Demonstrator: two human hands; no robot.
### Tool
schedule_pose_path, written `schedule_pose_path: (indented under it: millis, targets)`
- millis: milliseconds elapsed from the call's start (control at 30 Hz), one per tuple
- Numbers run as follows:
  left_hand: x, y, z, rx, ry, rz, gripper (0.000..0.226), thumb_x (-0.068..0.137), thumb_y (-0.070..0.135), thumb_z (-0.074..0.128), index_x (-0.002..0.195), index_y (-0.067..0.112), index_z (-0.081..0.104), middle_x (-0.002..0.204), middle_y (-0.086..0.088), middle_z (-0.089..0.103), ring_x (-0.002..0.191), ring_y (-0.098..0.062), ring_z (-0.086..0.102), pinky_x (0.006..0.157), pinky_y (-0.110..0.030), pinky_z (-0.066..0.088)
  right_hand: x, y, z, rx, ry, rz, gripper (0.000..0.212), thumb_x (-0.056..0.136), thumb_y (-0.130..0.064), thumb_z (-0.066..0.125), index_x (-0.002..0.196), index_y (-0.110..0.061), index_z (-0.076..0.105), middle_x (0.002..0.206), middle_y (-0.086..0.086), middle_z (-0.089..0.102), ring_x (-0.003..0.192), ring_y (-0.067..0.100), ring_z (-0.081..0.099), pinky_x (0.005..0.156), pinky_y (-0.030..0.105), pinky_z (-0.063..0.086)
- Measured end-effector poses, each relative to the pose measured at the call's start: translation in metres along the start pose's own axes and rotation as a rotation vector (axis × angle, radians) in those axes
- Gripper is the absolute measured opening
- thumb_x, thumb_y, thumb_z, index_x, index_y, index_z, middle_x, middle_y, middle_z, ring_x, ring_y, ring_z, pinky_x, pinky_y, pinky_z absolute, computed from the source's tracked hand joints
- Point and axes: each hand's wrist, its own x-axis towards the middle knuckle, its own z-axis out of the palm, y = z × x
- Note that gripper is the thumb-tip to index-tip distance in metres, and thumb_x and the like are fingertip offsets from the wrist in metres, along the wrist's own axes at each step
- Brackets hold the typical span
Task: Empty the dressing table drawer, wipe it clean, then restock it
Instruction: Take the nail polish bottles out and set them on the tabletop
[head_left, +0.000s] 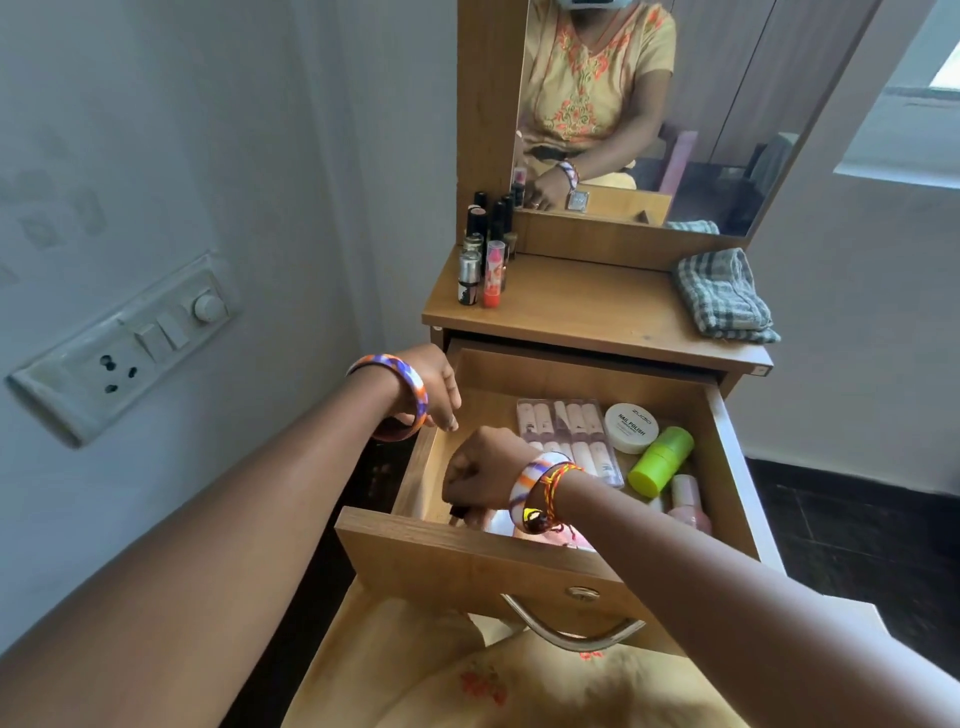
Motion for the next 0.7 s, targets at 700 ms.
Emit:
schedule_pose_path:
  millis: [700]
  targets:
    - [0.078, 0.026, 0.002, -0.375, 0.79, 0.102, 0.03, 0.077, 0.016, 0.075, 0.103, 0.003, 0.069, 0.101, -0.011, 0.072, 0.086, -0.02, 0.064, 0.077, -0.023, 0.047, 0.037, 0.037, -0.107, 0.708, 0.658, 0.195, 0.014, 0.089, -0.015, 0.06, 0.075, -0.017, 0.057, 0.073, 0.006, 0.065, 0.06, 0.015, 0.063, 0.071, 0.036, 0.06]
